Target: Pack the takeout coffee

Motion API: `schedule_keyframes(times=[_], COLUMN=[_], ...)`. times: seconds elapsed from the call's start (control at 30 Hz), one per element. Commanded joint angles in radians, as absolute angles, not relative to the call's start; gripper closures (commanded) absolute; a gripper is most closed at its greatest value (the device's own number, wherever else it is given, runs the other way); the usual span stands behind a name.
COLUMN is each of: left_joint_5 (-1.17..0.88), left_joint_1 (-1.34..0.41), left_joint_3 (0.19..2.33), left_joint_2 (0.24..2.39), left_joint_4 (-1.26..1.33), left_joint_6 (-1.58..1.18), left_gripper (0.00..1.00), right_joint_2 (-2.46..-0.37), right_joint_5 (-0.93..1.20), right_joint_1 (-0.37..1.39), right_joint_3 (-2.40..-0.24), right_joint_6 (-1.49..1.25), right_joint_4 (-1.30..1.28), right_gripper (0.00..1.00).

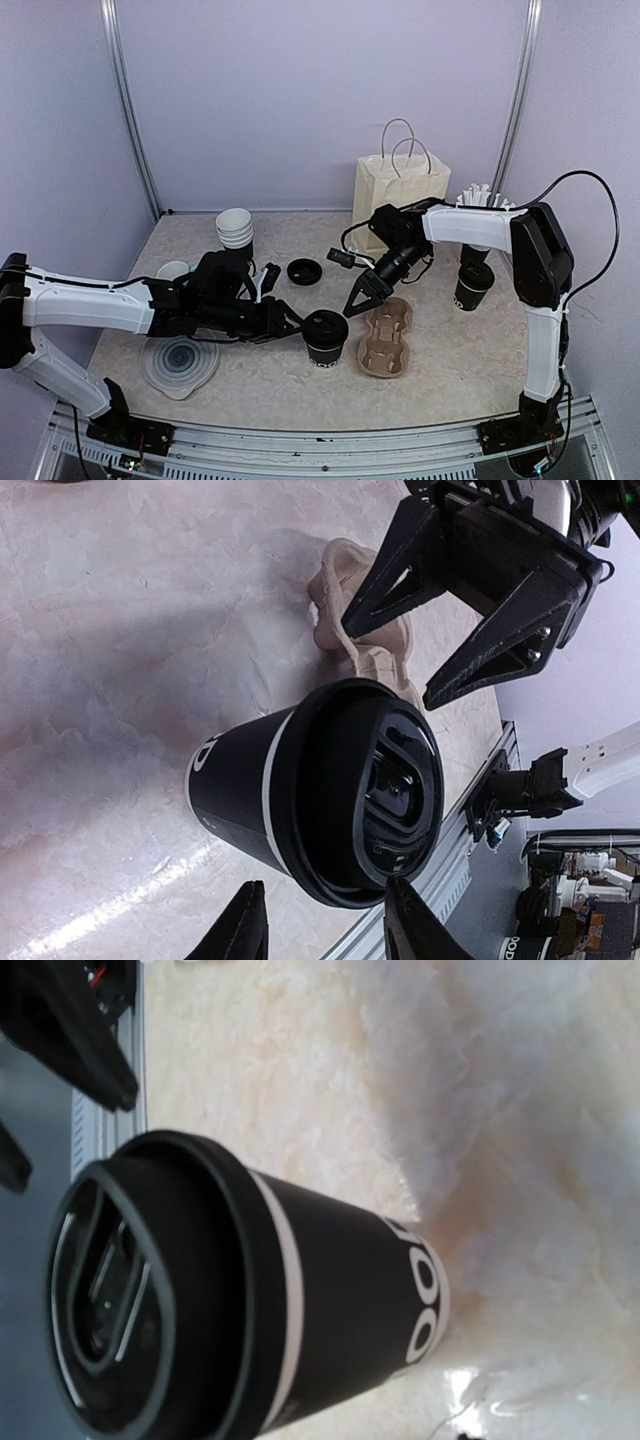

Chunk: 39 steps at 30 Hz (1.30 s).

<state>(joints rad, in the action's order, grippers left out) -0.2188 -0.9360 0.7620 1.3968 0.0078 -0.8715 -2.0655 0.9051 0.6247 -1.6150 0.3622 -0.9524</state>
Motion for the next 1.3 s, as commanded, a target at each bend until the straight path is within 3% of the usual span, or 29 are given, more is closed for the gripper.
schedule_keyframes(times=[0.0, 0.9, 1.27], left_joint_5=[-0.25, -0.229, -0.092], left_joint_1=[-0.957, -0.905, -0.916], left_joint_3=[0.762, 0.715, 0.745], left_joint_2=[1.42, 1.616, 1.721], left_joint_4=[0.028, -0.082, -0.22], left_joint_6=[-0.887, -0.805, -0.732], left_gripper=[0.6, 0.66, 0.68], right_joint_2=[-2.076, -2.175, -2.224], right_joint_5=[0.929, 0.798, 0.68], right_joint_1=[0.639, 0.684, 0.691], right_joint_3=[-1.632, -1.563, -1.5], right_joint_6=[0.374, 0.338, 0.309], right_joint_4=[-0.969, -0.919, -0.908], right_gripper=[0.43, 0.46, 0.47])
